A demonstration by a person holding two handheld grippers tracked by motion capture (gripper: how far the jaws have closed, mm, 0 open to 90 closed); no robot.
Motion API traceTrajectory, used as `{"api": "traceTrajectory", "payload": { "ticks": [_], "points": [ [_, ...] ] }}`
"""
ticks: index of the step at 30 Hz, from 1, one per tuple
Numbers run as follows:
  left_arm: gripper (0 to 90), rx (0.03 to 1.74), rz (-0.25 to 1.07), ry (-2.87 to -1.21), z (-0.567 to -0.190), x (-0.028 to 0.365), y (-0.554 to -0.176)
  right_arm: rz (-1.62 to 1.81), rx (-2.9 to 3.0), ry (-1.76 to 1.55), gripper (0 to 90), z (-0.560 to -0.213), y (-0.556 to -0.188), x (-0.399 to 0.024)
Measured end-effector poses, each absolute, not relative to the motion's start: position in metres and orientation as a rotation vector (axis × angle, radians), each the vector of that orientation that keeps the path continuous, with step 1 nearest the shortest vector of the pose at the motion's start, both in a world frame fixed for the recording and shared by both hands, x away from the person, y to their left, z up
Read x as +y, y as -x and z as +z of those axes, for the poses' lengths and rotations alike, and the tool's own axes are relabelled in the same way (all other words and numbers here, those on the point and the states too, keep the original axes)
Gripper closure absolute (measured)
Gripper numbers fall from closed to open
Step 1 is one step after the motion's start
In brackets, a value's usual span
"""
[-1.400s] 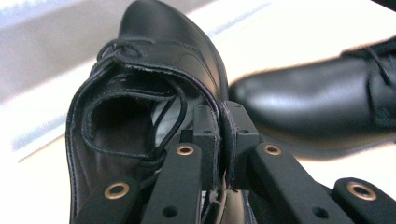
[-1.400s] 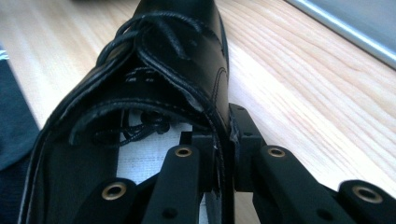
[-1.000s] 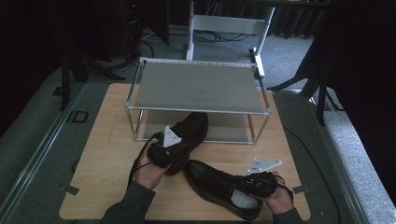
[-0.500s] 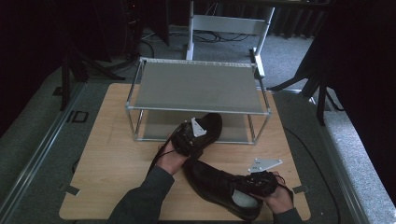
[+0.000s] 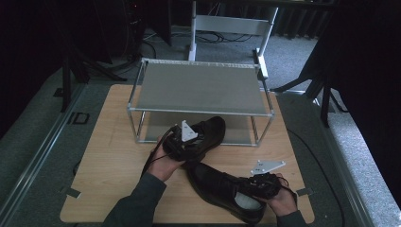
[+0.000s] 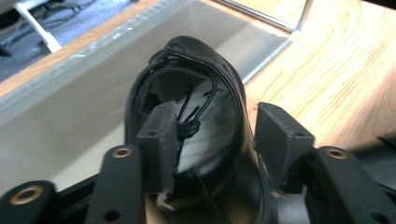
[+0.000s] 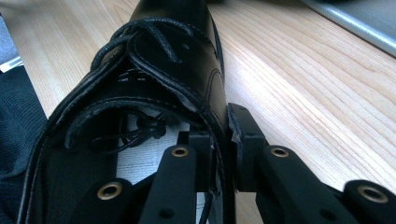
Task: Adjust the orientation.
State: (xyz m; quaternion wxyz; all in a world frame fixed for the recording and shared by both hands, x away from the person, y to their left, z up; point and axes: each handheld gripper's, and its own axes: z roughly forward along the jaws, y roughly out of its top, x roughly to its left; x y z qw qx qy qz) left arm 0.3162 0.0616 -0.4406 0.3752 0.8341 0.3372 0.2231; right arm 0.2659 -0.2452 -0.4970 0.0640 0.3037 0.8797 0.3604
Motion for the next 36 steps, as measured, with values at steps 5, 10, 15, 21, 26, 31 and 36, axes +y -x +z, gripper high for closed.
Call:
{"api": "traceTrajectory", "payload": {
  "ticks": [5, 10, 15, 21, 26, 31, 36],
  "points": [
    [43.6, 0.905, 0.551, -2.05, -0.443, 0.096, -0.294, 1.092, 2.658, -0.921, 80.5, -0.497, -0.266, -0.245],
    [38.1, 0.983, 0.487, -1.998, -0.462, 0.118, -0.286, 1.091, 2.663, -0.929, 80.0, -0.497, -0.266, -0.245],
    [34.3, 1.022, 0.417, -2.002, -0.487, 0.119, -0.291, 1.097, 2.664, -0.934, 79.5, -0.498, -0.266, -0.246],
    [26.1, 1.033, 0.354, -2.045, -0.504, 0.106, -0.296, 1.099, 2.667, -0.933, 79.0, -0.498, -0.267, -0.246],
    [19.2, 1.036, 0.305, -2.088, -0.516, 0.1, -0.299, 1.107, 2.669, -0.932, 78.2, -0.499, -0.267, -0.246],
    [22.7, 0.983, 0.348, -2.118, -0.517, 0.094, -0.298, 1.102, 2.672, -0.934, 79.7, -0.499, -0.266, -0.246],
    [27.2, 0.957, 0.345, -2.125, -0.505, 0.083, -0.297, 1.11, 2.677, -0.94, 81.9, -0.499, -0.267, -0.246]
  ]
}}
